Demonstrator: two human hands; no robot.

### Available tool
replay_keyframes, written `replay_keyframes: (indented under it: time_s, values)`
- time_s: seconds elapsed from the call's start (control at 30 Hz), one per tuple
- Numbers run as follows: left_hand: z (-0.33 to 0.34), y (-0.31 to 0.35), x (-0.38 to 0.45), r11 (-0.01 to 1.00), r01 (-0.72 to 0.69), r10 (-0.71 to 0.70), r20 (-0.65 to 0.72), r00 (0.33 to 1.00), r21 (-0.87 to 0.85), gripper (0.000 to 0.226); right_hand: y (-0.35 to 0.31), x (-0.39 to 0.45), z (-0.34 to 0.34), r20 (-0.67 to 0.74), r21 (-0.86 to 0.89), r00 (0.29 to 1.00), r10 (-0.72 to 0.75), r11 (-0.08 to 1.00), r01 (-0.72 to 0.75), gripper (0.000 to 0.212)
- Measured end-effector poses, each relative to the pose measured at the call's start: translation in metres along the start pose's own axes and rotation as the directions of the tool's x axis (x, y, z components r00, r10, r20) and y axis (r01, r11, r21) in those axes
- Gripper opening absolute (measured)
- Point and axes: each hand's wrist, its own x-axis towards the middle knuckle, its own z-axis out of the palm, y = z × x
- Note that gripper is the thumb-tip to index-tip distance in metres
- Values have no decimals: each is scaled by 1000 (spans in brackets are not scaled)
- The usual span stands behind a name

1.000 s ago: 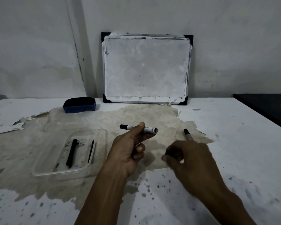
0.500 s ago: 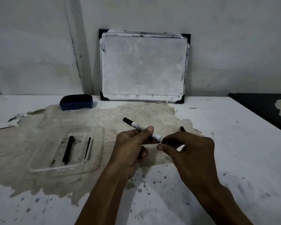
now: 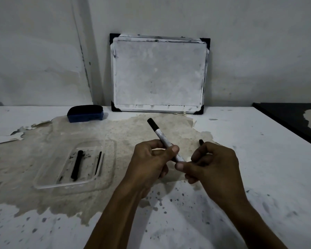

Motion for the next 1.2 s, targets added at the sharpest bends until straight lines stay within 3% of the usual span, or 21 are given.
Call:
replay_keyframes:
  time_s: [0.07, 0.2, 0.33, 0.43, 0.57, 0.73, 0.97, 1.2]
  values:
    - [1, 0, 0, 1000, -7, 7, 22, 1000, -1, 14, 2, 1, -4, 40, 106, 997, 70, 992, -74, 37]
    - [5, 0, 1, 999, -32, 32, 23, 999, 21, 18, 2, 1, -5, 62, 86, 996, 66, 994, -71, 36]
    - [11, -6, 1, 986, -42, 44, -5, 999, 161, 19, 8, 11, -14, -112, -169, 993, -23, 986, 4, 28]
    - [20, -8, 6, 918, -39, 43, 1, 999, 394, 20, 23, 23, -30, -233, -411, 972, -16, 908, -83, 19]
    - [44, -7, 25, 781, -36, 27, 24, 999, 623, 27, 41, 25, -35, -169, -570, 975, 147, 792, -219, 31]
    - [78, -4, 46, 595, -14, -39, 47, 998, 803, 31, 45, 23, -29, -132, -647, 976, 175, 731, -219, 28]
    - [94, -5, 54, 489, -6, -160, 97, 982, 872, 34, 44, 25, -30, -101, -644, 972, 212, 731, -226, 23]
    - [97, 1, 51, 497, -2, -186, 109, 976, 868, 19, 42, 22, -30, -50, -650, 983, 179, 741, -168, 28]
